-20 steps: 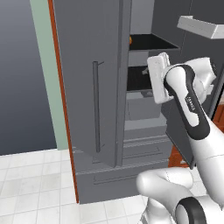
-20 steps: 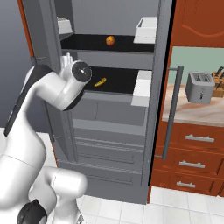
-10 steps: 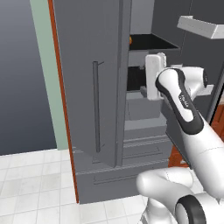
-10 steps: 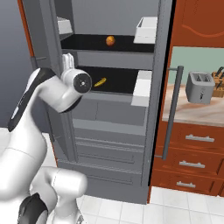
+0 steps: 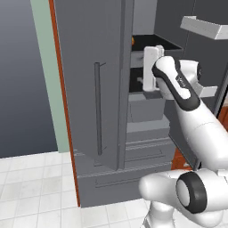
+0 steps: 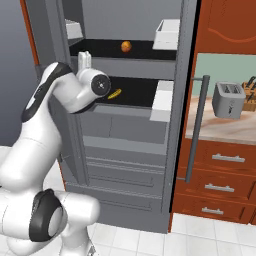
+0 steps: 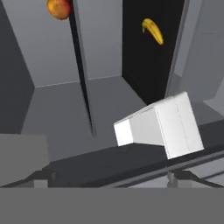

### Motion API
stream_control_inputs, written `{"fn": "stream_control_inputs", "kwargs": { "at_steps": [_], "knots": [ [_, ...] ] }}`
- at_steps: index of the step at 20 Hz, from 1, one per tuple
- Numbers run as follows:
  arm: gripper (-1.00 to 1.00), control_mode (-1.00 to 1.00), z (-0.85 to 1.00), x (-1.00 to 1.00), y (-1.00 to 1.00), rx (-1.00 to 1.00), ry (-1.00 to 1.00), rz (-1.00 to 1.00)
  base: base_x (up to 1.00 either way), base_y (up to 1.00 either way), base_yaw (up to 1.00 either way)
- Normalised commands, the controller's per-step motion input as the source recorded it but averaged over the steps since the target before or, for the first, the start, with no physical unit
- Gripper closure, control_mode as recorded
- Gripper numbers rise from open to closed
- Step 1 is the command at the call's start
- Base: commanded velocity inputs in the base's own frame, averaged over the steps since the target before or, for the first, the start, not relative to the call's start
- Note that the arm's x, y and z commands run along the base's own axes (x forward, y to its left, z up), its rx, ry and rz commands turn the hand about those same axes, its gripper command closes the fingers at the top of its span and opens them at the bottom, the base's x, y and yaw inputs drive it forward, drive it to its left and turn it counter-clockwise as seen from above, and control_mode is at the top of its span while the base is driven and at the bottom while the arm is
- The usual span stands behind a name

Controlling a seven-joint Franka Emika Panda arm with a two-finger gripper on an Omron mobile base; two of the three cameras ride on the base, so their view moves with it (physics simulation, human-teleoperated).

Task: Retrieve the peach and banana from the fridge and place them into the bowl on the dining table.

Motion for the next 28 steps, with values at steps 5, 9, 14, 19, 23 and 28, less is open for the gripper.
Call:
{"fn": "stream_control_inputs", "kwargs": {
  "at_steps": [5,9,14,19,23,28],
  "knots": [
    [-1.0,-1.0,0.0,0.58,0.0,0.0,0.0,0.0,0.0,0.0,0.0],
    [-1.0,-1.0,0.0,0.51,0.0,0.0,0.0,0.03,0.0,0.0,0.0],
    [-1.0,-1.0,0.0,0.37,0.02,0.02,0.0,0.13,0.0,0.0,0.0],
    [-1.0,-1.0,0.0,0.37,0.16,0.02,0.0,0.17,0.0,0.0,0.0],
    [-1.0,-1.0,0.0,0.4,0.43,0.0,0.0,0.09,0.0,0.0,0.0],
    [-1.0,-1.0,0.0,0.05,0.6,0.0,-0.03,0.06,0.0,0.0,0.0]
  ]
}}
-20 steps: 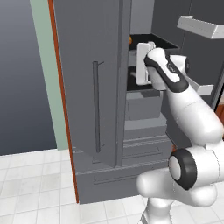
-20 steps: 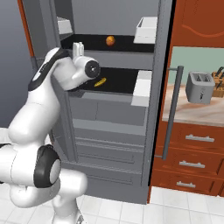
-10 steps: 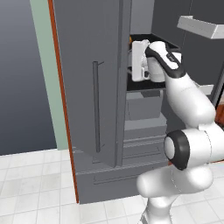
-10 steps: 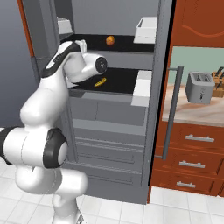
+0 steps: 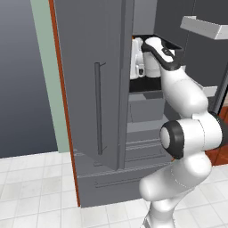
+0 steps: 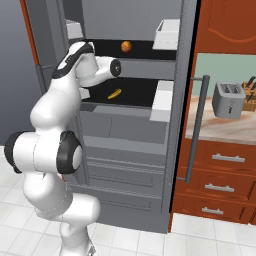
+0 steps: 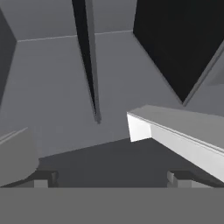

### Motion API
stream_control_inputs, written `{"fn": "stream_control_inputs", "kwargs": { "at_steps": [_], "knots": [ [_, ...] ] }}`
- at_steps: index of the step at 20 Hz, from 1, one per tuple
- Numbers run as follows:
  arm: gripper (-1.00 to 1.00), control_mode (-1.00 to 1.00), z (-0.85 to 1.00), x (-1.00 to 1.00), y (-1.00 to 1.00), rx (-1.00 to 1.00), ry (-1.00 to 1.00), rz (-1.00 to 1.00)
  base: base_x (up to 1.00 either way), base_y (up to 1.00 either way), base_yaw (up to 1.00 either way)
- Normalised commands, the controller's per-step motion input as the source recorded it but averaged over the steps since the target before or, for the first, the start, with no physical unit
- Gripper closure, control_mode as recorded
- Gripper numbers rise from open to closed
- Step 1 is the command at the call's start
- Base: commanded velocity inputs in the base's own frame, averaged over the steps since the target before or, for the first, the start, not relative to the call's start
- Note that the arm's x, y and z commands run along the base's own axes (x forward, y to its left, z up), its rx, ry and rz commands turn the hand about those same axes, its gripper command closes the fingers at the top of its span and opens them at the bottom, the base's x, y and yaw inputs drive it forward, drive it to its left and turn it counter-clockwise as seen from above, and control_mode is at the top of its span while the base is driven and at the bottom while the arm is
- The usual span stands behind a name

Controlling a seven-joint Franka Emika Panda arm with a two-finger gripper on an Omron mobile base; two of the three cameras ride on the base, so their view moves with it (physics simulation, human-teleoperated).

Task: Retrieve the peach and banana from the fridge and place them into the bowl on the dining table.

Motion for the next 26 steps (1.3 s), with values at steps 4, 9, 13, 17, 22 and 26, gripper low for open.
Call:
{"fn": "stream_control_inputs", "kwargs": {
  "at_steps": [4,9,13,17,22,26],
  "knots": [
    [-1.0,-1.0,0.0,-0.44,0.68,0.0,-0.01,0.07,0.0,0.0,0.0],
    [-1.0,-1.0,0.0,-0.9,0.92,0.0,-0.01,0.09,0.0,0.0,0.0],
    [-1.0,-1.0,0.0,-1.0,0.97,0.0,0.0,0.1,0.0,0.0,0.0],
    [-1.0,-1.0,0.0,-0.96,0.99,0.0,0.0,0.09,0.0,0.0,0.0],
    [-1.0,-1.0,0.31,-0.69,0.42,-0.01,-0.08,0.02,0.0,0.0,0.0],
    [-1.0,-1.0,0.47,-0.6,-0.52,-0.06,0.0,-0.15,0.0,0.0,0.0]
  ]
}}
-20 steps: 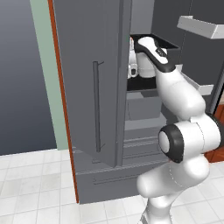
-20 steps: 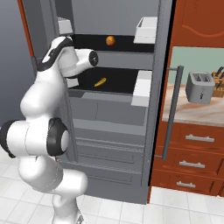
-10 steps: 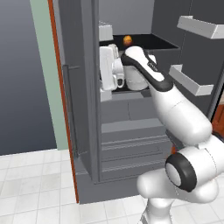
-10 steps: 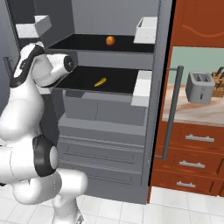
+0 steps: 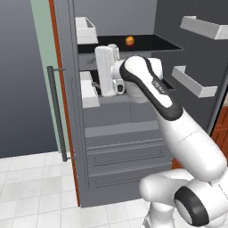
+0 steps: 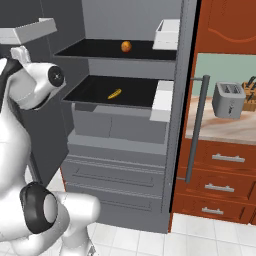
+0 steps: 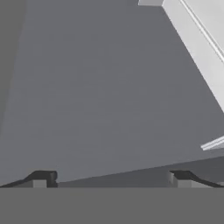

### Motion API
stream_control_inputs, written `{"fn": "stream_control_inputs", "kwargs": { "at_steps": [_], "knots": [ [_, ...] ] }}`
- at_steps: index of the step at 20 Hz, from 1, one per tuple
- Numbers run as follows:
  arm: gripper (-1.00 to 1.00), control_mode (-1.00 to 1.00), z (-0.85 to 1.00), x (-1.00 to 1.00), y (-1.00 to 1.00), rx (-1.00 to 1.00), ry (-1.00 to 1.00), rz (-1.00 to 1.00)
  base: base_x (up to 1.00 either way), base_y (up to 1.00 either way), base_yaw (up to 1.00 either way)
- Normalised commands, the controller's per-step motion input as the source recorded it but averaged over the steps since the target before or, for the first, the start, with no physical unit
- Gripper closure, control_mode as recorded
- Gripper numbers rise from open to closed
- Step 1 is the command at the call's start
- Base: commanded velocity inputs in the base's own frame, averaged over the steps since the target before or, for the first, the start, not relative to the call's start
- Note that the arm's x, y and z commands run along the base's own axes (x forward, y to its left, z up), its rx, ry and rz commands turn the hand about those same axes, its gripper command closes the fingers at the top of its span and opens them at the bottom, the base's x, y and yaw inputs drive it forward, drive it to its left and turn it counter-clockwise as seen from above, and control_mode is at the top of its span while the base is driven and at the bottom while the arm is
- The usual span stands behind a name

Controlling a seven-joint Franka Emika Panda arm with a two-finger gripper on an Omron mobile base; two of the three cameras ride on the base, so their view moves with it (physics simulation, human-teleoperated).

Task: Retrieve the peach and banana from the fridge and place them into the bowl on the dining table.

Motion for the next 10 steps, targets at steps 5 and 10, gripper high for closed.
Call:
{"fn": "stream_control_inputs", "kwargs": {
  "at_steps": [5,10],
  "knots": [
    [-1.0,-1.0,0.02,-0.47,-0.85,-0.2,0.03,-0.16,0.0,0.0,0.0],
    [-1.0,-1.0,0.0,-0.27,-0.94,-0.36,0.04,-0.05,0.0,0.0,0.0]
  ]
}}
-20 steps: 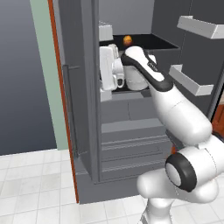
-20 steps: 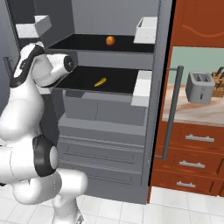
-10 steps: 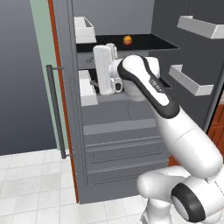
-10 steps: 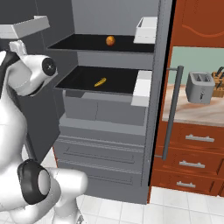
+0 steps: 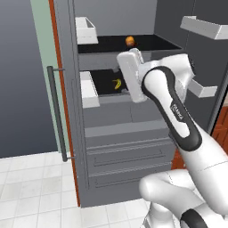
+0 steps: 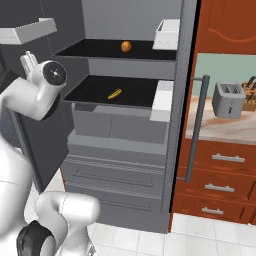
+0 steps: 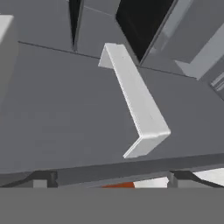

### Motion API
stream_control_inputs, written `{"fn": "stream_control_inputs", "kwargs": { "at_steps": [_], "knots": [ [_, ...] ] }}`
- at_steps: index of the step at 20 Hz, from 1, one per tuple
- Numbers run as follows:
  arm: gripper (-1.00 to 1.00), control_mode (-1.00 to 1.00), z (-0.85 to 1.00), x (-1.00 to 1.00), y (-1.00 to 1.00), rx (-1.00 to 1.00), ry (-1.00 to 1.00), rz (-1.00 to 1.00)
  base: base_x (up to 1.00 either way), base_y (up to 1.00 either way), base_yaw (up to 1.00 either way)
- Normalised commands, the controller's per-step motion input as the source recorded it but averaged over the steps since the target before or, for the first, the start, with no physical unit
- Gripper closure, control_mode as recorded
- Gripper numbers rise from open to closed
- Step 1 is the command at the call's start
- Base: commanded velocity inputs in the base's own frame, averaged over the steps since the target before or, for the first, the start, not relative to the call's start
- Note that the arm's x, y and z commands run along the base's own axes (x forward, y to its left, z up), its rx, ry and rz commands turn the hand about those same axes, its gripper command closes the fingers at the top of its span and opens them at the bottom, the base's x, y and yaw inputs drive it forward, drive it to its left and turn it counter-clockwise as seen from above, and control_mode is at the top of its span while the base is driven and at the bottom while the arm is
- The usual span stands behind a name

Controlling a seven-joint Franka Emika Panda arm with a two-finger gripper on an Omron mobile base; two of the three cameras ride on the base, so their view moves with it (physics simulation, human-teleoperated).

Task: Retrieve the peach and banana from the fridge and place them into the bowl on the dining table.

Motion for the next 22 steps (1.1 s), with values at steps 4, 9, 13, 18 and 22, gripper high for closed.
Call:
{"fn": "stream_control_inputs", "kwargs": {
  "at_steps": [4,9,13,18,22],
  "knots": [
    [-1.0,-1.0,-0.03,-0.37,-1.0,-0.43,0.0,0.0,0.0,0.0,0.0],
    [-1.0,-1.0,-0.36,-0.46,-0.89,-0.49,-0.08,0.02,0.0,0.0,0.0],
    [-1.0,-1.0,-0.51,-0.5,-0.51,-0.51,-0.21,0.08,0.0,0.0,0.0],
    [-1.0,-1.0,-0.28,-0.35,-0.3,-0.36,-0.16,0.16,0.0,0.0,0.0],
    [-1.0,-1.0,-0.01,-0.62,-0.19,-0.2,-0.01,0.11,0.0,0.0,0.0]
  ]
}}
